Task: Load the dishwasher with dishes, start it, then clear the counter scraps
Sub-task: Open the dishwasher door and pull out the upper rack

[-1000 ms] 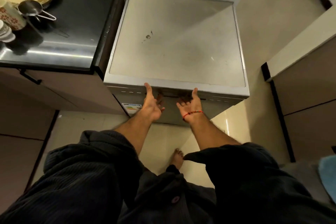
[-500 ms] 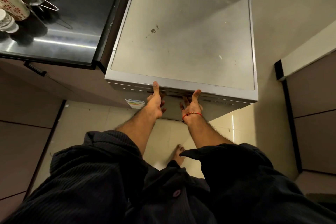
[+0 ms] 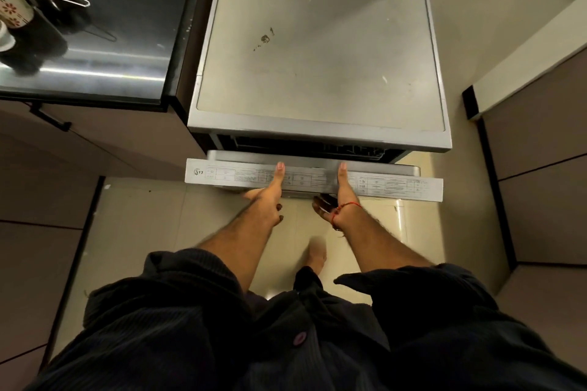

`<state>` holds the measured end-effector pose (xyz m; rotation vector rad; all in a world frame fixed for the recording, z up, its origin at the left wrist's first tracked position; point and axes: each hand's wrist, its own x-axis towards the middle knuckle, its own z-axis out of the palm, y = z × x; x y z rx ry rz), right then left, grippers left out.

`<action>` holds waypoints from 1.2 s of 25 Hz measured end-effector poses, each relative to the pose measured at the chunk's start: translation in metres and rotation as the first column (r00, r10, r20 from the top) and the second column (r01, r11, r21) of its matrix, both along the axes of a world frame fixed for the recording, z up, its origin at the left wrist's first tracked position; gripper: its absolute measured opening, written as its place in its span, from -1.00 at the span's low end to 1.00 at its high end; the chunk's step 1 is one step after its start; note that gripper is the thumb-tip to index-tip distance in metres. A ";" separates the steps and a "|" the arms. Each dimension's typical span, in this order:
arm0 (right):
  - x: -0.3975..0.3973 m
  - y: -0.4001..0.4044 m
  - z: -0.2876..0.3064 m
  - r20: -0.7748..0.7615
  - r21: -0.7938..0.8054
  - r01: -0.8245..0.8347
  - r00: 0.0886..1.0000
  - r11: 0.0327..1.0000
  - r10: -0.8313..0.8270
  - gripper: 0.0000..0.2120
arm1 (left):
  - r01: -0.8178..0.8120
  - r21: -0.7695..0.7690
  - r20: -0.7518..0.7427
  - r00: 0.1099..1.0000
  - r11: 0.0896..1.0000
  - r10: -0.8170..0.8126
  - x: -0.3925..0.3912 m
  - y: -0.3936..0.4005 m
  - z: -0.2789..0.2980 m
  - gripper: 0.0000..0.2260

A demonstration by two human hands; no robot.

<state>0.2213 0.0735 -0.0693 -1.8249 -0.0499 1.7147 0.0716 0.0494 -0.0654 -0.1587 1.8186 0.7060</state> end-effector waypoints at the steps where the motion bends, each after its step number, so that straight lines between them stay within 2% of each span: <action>1: 0.004 -0.008 0.004 0.029 -0.009 -0.073 0.997 0.997 0.073 -0.16 | 0.020 -0.040 -0.052 0.998 0.999 -0.022 -0.007 -0.002 -0.006 0.47; 2: 0.006 -0.018 0.008 0.083 -0.029 -0.147 0.985 0.989 0.149 -0.18 | 0.051 -0.077 -0.091 0.994 0.996 -0.058 -0.014 -0.006 -0.004 0.62; 3: 0.009 -0.027 0.010 0.154 -0.061 -0.221 0.961 0.973 0.228 -0.19 | 0.063 -0.103 -0.077 0.994 0.993 -0.071 -0.016 -0.009 -0.010 0.68; 5: 0.015 -0.047 0.012 0.264 -0.144 -0.333 0.895 0.932 0.361 -0.21 | 0.071 -0.107 -0.062 0.995 0.992 -0.078 -0.012 -0.019 -0.054 0.61; 6: 0.017 -0.059 0.014 0.312 -0.187 -0.383 0.850 0.905 0.424 -0.23 | 0.049 -0.116 -0.087 0.994 0.992 -0.059 -0.012 -0.023 -0.101 0.56; 7: 0.019 -0.069 0.014 0.396 -0.246 -0.445 0.765 0.861 0.508 -0.25 | 0.069 -0.118 -0.096 0.992 0.991 -0.081 -0.012 -0.031 -0.110 0.57; 8: 0.023 -0.078 0.010 0.521 -0.313 -0.507 0.615 0.803 0.592 -0.28 | 0.108 -0.142 -0.086 0.989 0.984 -0.121 -0.013 -0.044 -0.109 0.59; 9: 0.026 -0.088 0.006 0.651 -0.364 -0.560 0.419 0.744 0.633 -0.34 | 0.112 -0.170 -0.093 0.987 0.979 -0.129 -0.009 -0.058 -0.117 0.52; 10: 0.025 -0.100 0.003 0.756 -0.359 -0.606 0.258 0.710 0.602 -0.45 | 0.108 -0.155 -0.079 0.989 0.982 -0.121 -0.007 -0.071 -0.123 0.37; 11: 0.022 -0.111 0.000 0.834 -0.287 -0.662 0.182 0.693 0.520 -0.58 | 0.112 -0.123 -0.060 0.991 0.986 -0.120 -0.003 -0.084 -0.108 0.25; 12: 0.017 -0.122 -0.004 0.883 -0.198 -0.731 0.157 0.653 0.443 -0.68 | 0.183 -0.097 -0.088 0.977 0.978 -0.192 0.001 -0.103 -0.065 0.21; 13: 0.012 -0.130 -0.009 0.904 -0.144 -0.802 0.132 0.579 0.408 -0.69 | 0.251 -0.107 -0.218 0.938 0.962 -0.269 0.003 -0.122 -0.057 0.23; 14: 0.008 -0.138 -0.013 0.905 -0.145 -0.860 0.085 0.489 0.418 -0.62 | 0.356 -0.112 -0.388 0.844 0.928 -0.371 0.002 -0.142 -0.052 0.23; 15: 0.008 -0.147 -0.022 0.879 -0.177 -0.898 0.039 0.402 0.475 -0.52 | 0.456 -0.173 -0.591 0.661 0.873 -0.462 0.000 -0.159 -0.059 0.19; 16: 0.007 -0.157 -0.027 0.832 -0.237 -0.915 -0.017 0.328 0.554 -0.44 | 0.590 -0.203 -0.677 0.492 0.781 -0.547 -0.003 -0.173 -0.065 0.13; 17: 0.009 -0.168 -0.034 0.772 -0.304 -0.916 -0.077 0.260 0.631 -0.38 | 0.720 -0.235 -0.708 0.333 0.653 -0.623 -0.010 -0.183 -0.064 0.06; 19: 0.020 -0.193 -0.053 0.687 -0.405 -0.905 -0.208 0.130 0.696 -0.32 | 0.813 -0.301 -0.700 0.167 0.499 -0.694 -0.017 -0.204 -0.084 -0.11; 21: 0.028 -0.217 -0.072 0.713 -0.427 -0.899 -0.273 0.092 0.646 -0.33 | 0.853 -0.314 -0.692 0.094 0.416 -0.716 -0.010 -0.225 -0.103 -0.33; 23: 0.031 -0.231 -0.082 0.724 -0.476 -0.878 -0.364 0.043 0.587 -0.39 | 0.885 -0.329 -0.731 -0.018 0.329 -0.682 0.004 -0.254 -0.130 -0.45; 26: 0.046 -0.246 -0.098 0.711 -0.558 -0.827 -0.517 -0.064 0.477 -0.47 | 0.882 -0.333 -0.829 -0.105 0.334 -0.550 0.014 -0.298 -0.165 -0.49; 27: 0.052 -0.252 -0.109 0.709 -0.561 -0.822 -0.540 -0.103 0.454 -0.49 | 0.874 -0.346 -0.825 -0.111 0.341 -0.554 0.014 -0.310 -0.174 -0.49; 28: 0.056 -0.261 -0.120 0.695 -0.554 -0.819 -0.555 -0.152 0.458 -0.50 | 0.873 -0.368 -0.788 -0.111 0.320 -0.605 0.014 -0.324 -0.182 -0.46; 30: 0.063 -0.283 -0.145 0.677 -0.527 -0.829 -0.542 -0.186 0.498 -0.53 | 0.880 -0.415 -0.675 -0.128 0.230 -0.727 0.016 -0.352 -0.192 -0.37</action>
